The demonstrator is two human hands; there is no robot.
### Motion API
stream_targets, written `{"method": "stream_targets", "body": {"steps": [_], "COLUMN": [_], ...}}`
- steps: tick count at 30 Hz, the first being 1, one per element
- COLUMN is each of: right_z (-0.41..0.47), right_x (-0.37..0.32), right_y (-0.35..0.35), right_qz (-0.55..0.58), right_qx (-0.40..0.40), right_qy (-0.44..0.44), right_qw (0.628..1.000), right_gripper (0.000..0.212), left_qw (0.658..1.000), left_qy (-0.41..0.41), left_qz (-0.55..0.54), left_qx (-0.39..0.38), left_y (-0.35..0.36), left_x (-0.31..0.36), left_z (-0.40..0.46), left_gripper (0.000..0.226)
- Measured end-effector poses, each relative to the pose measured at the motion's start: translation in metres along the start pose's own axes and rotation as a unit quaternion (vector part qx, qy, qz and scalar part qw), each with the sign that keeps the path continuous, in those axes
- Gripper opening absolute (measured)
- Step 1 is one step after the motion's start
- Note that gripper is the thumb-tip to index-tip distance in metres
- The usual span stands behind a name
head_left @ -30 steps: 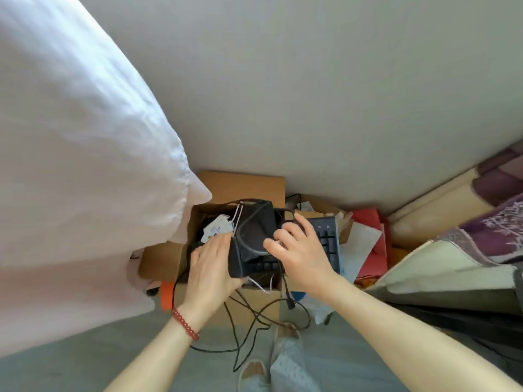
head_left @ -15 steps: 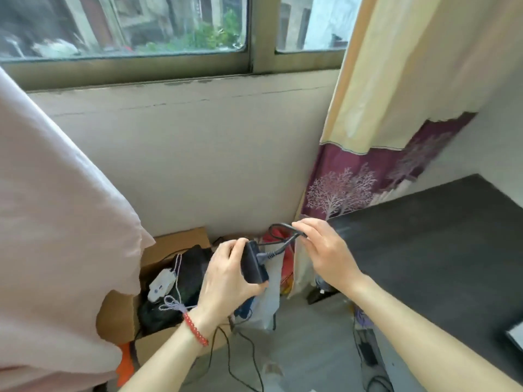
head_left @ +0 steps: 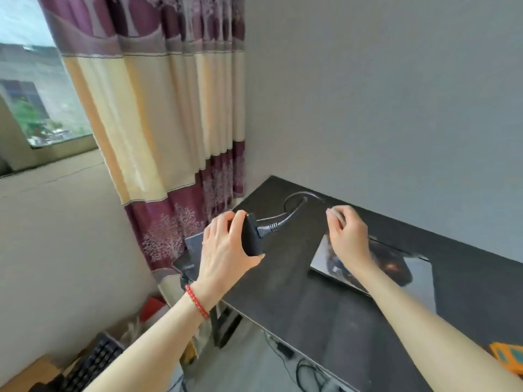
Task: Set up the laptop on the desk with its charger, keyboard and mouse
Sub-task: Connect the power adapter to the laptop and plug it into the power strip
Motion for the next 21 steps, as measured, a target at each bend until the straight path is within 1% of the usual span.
{"method": "stream_targets", "body": {"steps": [1,3,7,11,13,16,18,21], "right_z": [0.004,0.01,0.012,-0.006,-0.021,-0.038,-0.053,-0.073], "right_x": [0.006,0.032,0.086,0.14,0.172,0.205,0.226,0.25], "right_y": [-0.015,-0.067,-0.15,-0.206,-0.23,-0.243,-0.248,-0.247], "right_qz": [0.005,0.003,-0.007,-0.028,-0.046,-0.086,-0.096,-0.092], "right_qx": [0.019,0.07,0.133,0.159,0.161,0.13,0.122,0.135], "right_qy": [0.014,0.041,0.08,0.112,0.155,0.208,0.258,0.312], "right_qw": [1.0,0.997,0.988,0.98,0.974,0.966,0.954,0.936], "right_gripper": [0.011,0.014,0.022,0.022,0.024,0.022,0.019,0.019], "left_qw": [1.0,0.998,0.994,0.988,0.983,0.969,0.951,0.92], "left_qy": [0.014,0.056,0.105,0.131,0.142,0.16,0.174,0.207], "left_qz": [0.0,-0.009,-0.031,-0.036,-0.027,-0.016,-0.004,0.018], "left_qx": [0.004,0.009,-0.018,-0.067,-0.11,-0.186,-0.254,-0.333], "left_y": [0.003,0.023,0.076,0.131,0.162,0.197,0.226,0.266], "left_x": [0.013,0.062,0.149,0.207,0.226,0.228,0.23,0.232], "left_z": [0.009,0.03,0.051,0.053,0.049,0.035,0.025,0.009], "left_gripper": [0.083,0.082,0.079,0.077,0.079,0.082,0.085,0.088]}}
Point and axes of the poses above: each hand's wrist, its own z-axis towards the middle knuckle, its own y-axis out of the palm, x = y × z, the point moved 1 cm from there along z, towards the middle knuckle, and after that the axes turned 5 degrees about -x, right-handed, at the moved point
